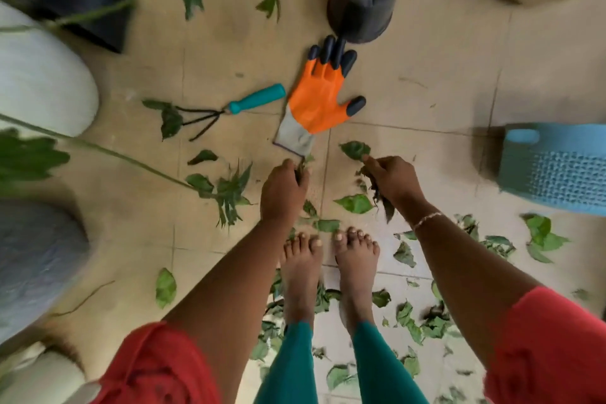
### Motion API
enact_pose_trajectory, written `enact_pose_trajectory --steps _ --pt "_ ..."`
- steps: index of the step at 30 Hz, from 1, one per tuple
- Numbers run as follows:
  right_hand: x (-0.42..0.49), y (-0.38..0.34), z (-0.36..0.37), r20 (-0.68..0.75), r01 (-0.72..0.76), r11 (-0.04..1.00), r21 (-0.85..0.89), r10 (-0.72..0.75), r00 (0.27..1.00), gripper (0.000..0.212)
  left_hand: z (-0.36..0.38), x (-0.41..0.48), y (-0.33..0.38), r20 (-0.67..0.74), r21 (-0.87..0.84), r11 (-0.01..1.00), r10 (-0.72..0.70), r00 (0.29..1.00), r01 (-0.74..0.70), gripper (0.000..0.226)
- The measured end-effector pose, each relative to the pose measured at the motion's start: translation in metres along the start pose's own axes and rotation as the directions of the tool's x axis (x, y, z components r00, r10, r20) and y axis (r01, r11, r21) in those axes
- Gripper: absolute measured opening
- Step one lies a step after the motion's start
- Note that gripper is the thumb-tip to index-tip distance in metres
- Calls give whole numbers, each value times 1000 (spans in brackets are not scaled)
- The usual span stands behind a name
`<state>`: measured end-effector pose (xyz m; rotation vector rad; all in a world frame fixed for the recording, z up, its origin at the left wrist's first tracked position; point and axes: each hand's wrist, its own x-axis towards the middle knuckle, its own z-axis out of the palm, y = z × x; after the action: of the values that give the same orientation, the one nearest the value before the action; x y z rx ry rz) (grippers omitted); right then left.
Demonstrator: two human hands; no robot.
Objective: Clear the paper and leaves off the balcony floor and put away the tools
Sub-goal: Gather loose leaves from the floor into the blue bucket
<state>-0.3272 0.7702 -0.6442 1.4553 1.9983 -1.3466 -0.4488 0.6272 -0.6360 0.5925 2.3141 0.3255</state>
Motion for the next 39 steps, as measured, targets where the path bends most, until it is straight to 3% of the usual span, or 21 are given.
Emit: enact_pose_trajectory --steps 2,6,9,11,16,20,24,27,29,31,36,39 --pt "17 5 10 -37 59 985 -159 -66 997 36 14 12 -11 -40 122 992 38 998 -33 25" --pt "45 7 22 -91 207 928 -309 -246 965 20 32 31 -23 -6 296 945 146 989 -138 44" --pt "60 8 31 -8 271 860 -432 -304 953 37 45 37 -27 87 434 866 233 969 -248 48" --pt "65 12 34 36 289 804 -519 -318 948 27 48 38 -29 143 496 824 236 961 -276 42" --pt "51 27 17 -54 279 887 -369 -320 946 12 42 26 -37 122 399 885 209 970 -240 27" --pt "22 50 9 51 331 879 -343 -334 941 9 44 2 -49 159 357 842 372 915 -404 32" --pt "1 61 27 177 328 862 -387 -280 944 44 57 -4 -62 236 437 706 508 828 -558 51" --pt "0 65 53 230 365 760 -538 -285 931 54 61 -3 -61 339 499 672 430 837 -548 63" --pt "4 66 62 194 382 725 -573 -334 923 36 58 -3 -51 408 532 671 331 851 -516 40" --pt "8 63 61 147 363 755 -545 -340 929 25 58 0 -48 427 539 680 288 857 -497 32" --pt "26 45 31 -55 330 804 -495 -408 911 19 50 3 -45 251 445 822 267 930 -356 34" --pt "41 34 22 -75 350 788 -506 -445 892 29 44 4 -50 187 377 868 270 944 -323 42"
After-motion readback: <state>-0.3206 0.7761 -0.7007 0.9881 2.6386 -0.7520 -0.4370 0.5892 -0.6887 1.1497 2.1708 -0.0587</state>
